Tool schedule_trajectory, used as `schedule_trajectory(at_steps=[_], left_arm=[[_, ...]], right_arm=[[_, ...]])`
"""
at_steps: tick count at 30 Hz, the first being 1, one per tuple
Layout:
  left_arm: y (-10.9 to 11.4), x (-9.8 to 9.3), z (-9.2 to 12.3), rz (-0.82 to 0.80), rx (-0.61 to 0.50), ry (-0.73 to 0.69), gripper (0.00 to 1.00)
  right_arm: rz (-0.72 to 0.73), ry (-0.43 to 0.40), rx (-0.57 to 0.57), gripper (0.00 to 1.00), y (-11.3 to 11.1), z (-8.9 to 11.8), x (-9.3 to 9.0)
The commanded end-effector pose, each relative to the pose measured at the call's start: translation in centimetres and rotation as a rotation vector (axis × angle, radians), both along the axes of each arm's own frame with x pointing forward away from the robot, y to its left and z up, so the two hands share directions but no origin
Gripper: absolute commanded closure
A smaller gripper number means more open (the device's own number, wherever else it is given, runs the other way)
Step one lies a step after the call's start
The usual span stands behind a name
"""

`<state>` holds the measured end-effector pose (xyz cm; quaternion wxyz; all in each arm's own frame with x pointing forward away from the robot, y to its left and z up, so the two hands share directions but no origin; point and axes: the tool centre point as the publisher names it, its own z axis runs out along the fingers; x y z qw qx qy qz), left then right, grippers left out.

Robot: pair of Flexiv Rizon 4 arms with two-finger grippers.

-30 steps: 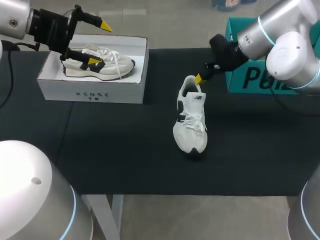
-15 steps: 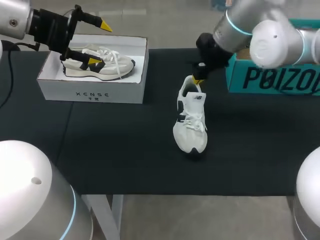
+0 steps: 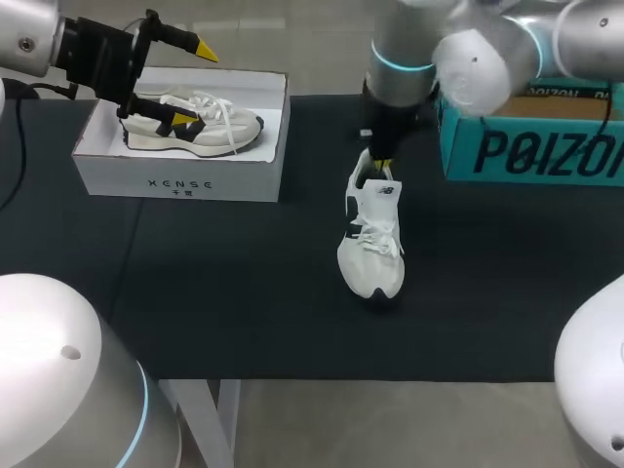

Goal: Take the shoe out of the shoebox, open the shoe tongue, remove and reinsert the insole, then place the shoe into the shoebox

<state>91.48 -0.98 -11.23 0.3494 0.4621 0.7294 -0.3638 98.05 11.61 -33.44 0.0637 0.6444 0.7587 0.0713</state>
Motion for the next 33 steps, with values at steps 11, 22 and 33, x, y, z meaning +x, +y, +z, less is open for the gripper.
schedule_trajectory(at_steps=[11, 22, 33], left_arm=[[0.0, -0.1, 0.0, 0.000, 0.003, 0.000, 0.00], [0.0, -0.1, 0.0, 0.000, 0.003, 0.000, 0.00], [0.0, -0.1, 0.0, 0.000, 0.003, 0.000, 0.00]], right_arm=[[-0.055, 0.009, -0.152, 1.00, -0.8, -2.8, 0.0], [-0.044, 0.026, -0.153, 1.00, -1.1, -4.2, -0.5], [-0.016, 0.061, -0.148, 1.00, -0.3, -7.1, 0.0]])
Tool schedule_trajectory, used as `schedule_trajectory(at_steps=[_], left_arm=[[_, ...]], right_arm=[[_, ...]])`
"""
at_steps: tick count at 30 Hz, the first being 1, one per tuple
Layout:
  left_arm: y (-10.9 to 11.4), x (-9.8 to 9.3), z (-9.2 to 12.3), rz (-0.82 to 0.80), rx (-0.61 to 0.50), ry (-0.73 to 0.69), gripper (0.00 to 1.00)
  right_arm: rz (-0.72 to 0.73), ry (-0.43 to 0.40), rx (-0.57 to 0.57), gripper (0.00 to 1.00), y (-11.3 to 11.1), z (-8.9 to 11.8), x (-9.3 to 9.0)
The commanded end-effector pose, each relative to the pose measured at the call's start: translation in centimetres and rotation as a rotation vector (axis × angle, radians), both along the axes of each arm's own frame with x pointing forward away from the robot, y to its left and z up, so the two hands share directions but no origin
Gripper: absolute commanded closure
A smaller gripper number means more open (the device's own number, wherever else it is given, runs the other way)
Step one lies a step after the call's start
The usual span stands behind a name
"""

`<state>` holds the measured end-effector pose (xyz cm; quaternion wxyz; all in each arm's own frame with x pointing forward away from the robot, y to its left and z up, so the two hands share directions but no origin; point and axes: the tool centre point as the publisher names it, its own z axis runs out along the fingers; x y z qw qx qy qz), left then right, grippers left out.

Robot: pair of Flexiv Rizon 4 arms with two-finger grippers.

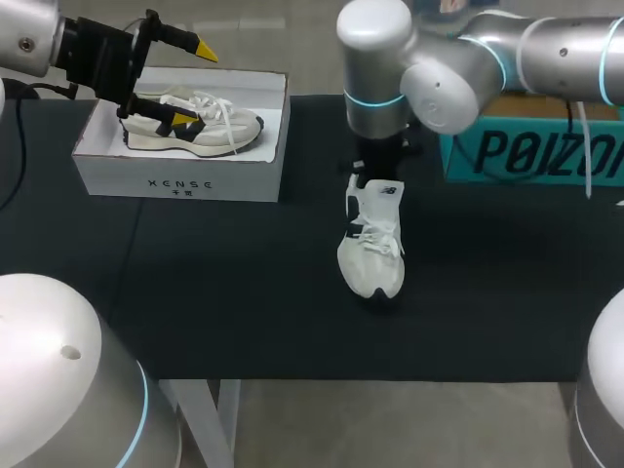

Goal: Take the shoe out of the shoebox, open the shoe tongue, remove and reinsert the insole, then place the shoe into the shoebox

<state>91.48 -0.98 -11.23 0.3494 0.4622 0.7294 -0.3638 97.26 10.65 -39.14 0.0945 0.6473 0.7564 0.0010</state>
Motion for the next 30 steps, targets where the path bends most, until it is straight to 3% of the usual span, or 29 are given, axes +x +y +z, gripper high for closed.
schedule_trajectory(at_steps=[1, 10, 14, 21, 30], left_arm=[[0.0, -0.1, 0.0, 0.000, 0.003, 0.000, 0.00], [0.0, -0.1, 0.0, 0.000, 0.003, 0.000, 0.00], [0.0, -0.1, 0.0, 0.000, 0.003, 0.000, 0.00], [0.0, -0.1, 0.0, 0.000, 0.003, 0.000, 0.00], [0.0, -0.1, 0.0, 0.000, 0.003, 0.000, 0.00]], right_arm=[[0.006, 0.027, -0.001, 1.00, 0.7, -1.8, 0.8], [0.018, 0.076, 0.015, 1.00, 1.2, -3.7, 0.3], [0.025, 0.066, 0.020, 1.00, 0.9, -2.3, -0.1], [0.063, 0.005, 0.016, 1.00, 0.3, 1.9, -0.7], [0.071, 0.032, -0.001, 1.00, -0.2, 1.0, -0.6]])
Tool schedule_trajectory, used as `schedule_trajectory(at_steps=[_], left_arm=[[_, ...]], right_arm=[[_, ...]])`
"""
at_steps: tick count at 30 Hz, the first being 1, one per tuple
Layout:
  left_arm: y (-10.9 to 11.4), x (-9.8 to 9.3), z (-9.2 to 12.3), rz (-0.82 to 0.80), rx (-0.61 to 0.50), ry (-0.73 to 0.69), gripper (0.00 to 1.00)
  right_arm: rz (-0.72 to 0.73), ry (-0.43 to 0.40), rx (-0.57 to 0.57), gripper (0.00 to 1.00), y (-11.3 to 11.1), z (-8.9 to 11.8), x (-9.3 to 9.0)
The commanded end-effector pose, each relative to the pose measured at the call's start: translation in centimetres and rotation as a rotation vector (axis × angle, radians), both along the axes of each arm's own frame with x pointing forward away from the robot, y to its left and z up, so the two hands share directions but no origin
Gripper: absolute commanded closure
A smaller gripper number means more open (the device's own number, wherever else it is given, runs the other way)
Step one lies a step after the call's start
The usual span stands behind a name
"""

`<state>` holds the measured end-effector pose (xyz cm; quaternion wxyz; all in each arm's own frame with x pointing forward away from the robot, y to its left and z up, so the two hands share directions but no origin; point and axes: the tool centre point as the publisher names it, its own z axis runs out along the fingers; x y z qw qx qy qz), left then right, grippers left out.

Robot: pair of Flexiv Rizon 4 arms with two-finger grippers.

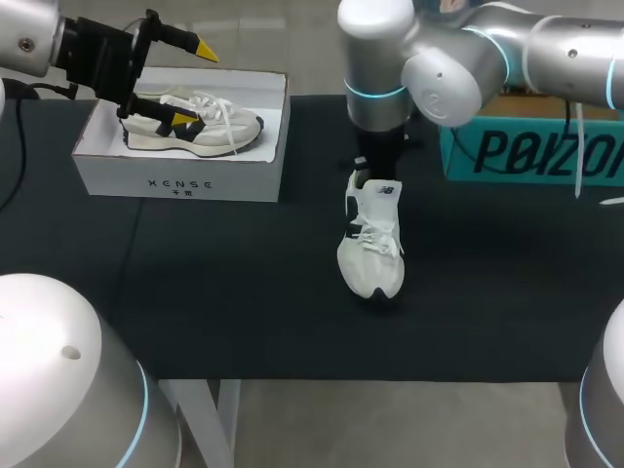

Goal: Take the shoe out of the shoebox, open the shoe tongue, remove and reinsert the insole, then place the shoe into the shoebox

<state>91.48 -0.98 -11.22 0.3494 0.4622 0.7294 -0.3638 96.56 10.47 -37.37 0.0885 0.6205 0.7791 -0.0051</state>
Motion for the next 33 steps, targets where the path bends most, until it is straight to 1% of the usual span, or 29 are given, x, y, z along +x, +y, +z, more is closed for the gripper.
schedule_trajectory(at_steps=[1, 10, 12, 15, 17, 20, 24, 29, 33], left_arm=[[0.0, -0.1, 0.0, 0.000, 0.003, 0.000, 0.00], [0.0, -0.1, 0.0, 0.000, 0.003, 0.000, 0.00], [0.0, -0.1, 0.0, 0.000, 0.003, 0.000, 0.00], [0.0, -0.1, 0.0, 0.000, 0.003, 0.000, 0.00], [0.0, -0.1, 0.0, 0.000, 0.003, 0.000, 0.00], [0.0, -0.1, 0.0, 0.000, 0.003, 0.000, 0.00], [0.0, -0.1, 0.0, 0.000, 0.003, 0.000, 0.00], [0.0, -0.1, 0.0, 0.000, 0.003, 0.000, 0.00], [0.0, -0.1, 0.0, 0.000, 0.003, 0.000, 0.00]], right_arm=[[0.003, 0.018, 0.006, 1.00, 0.1, -1.0, 0.1], [0.016, 0.096, -0.004, 1.00, 0.9, -4.1, 0.2], [0.019, 0.110, -0.004, 1.00, 1.0, -4.4, 0.0], [0.023, 0.107, -0.004, 1.00, 0.9, -3.7, -0.2], [0.018, 0.092, -0.001, 1.00, 0.8, -2.6, -0.5], [-0.011, 0.094, -0.002, 1.00, 0.4, -1.7, -0.7], [-0.051, 0.104, -0.014, 1.00, 0.5, -0.4, -1.9], [-0.105, 0.111, 0.012, 1.00, 0.4, -0.3, -2.9], [-0.116, 0.112, 0.021, 1.00, 0.7, 0.1, -3.5]])
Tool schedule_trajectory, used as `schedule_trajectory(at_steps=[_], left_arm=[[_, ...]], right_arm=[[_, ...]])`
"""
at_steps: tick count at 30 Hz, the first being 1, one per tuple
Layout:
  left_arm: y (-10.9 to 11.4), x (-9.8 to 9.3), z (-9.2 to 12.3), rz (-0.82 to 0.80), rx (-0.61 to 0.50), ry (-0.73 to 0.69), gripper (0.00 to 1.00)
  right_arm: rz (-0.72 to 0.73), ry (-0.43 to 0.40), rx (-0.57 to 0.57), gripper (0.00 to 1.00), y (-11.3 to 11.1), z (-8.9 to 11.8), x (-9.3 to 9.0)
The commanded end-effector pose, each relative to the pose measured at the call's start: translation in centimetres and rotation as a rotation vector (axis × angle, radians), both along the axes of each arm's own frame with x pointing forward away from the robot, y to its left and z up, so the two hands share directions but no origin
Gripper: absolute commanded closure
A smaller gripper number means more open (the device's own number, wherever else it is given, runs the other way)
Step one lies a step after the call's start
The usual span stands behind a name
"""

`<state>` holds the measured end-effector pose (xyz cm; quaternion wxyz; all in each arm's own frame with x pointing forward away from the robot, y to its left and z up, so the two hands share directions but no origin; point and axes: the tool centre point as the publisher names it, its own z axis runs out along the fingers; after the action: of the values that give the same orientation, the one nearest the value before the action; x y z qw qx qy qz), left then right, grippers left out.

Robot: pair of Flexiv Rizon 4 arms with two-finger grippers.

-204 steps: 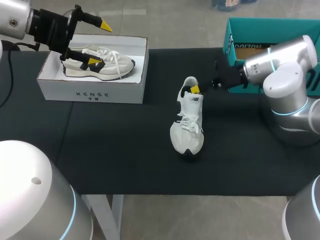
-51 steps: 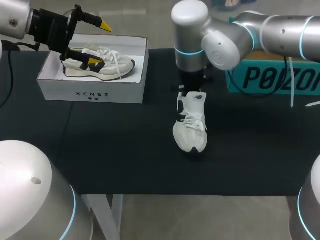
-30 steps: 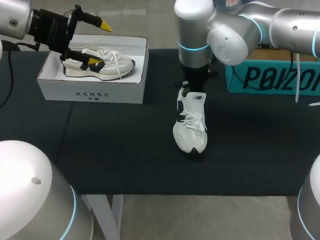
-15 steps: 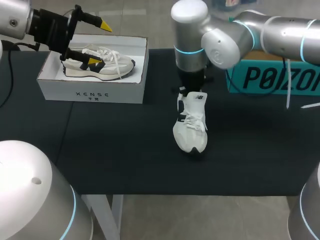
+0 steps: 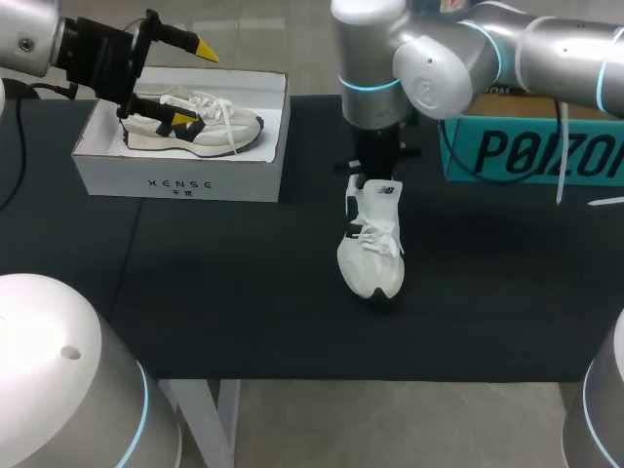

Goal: Take the shoe out of the shoebox, open the shoe tongue, remove and reinsert the insole, then place the shoe into the shoebox

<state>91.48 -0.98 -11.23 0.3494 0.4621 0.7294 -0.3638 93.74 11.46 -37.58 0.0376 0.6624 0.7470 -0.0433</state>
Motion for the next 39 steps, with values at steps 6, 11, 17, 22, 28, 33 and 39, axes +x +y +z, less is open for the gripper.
schedule_trajectory(at_steps=[6, 11, 17, 22, 28, 33, 39], left_arm=[[0.0, -0.1, 0.0, 0.000, 0.003, 0.000, 0.00], [0.0, -0.1, 0.0, 0.000, 0.003, 0.000, 0.00], [0.0, -0.1, 0.0, 0.000, 0.003, 0.000, 0.00], [0.0, -0.1, 0.0, 0.000, 0.003, 0.000, 0.00], [0.0, -0.1, 0.0, 0.000, 0.003, 0.000, 0.00], [0.0, -0.1, 0.0, 0.000, 0.003, 0.000, 0.00], [0.0, -0.1, 0.0, 0.000, 0.003, 0.000, 0.00]], right_arm=[[-0.021, -0.008, 0.018, 0.54, -0.1, 0.7, -1.2], [-0.033, -0.008, 0.015, 0.27, -0.1, 0.9, -1.4], [-0.033, -0.010, 0.012, 0.00, -0.1, 1.0, -1.4], [-0.023, -0.005, 0.014, 0.00, 0.2, 1.2, -1.5], [-0.015, -0.006, 0.018, 0.00, 0.4, 1.6, -1.7], [-0.024, -0.002, 0.016, 0.00, 0.3, 2.0, -2.1], [-0.033, 0.018, 0.013, 0.00, 0.3, 2.6, -2.9]])
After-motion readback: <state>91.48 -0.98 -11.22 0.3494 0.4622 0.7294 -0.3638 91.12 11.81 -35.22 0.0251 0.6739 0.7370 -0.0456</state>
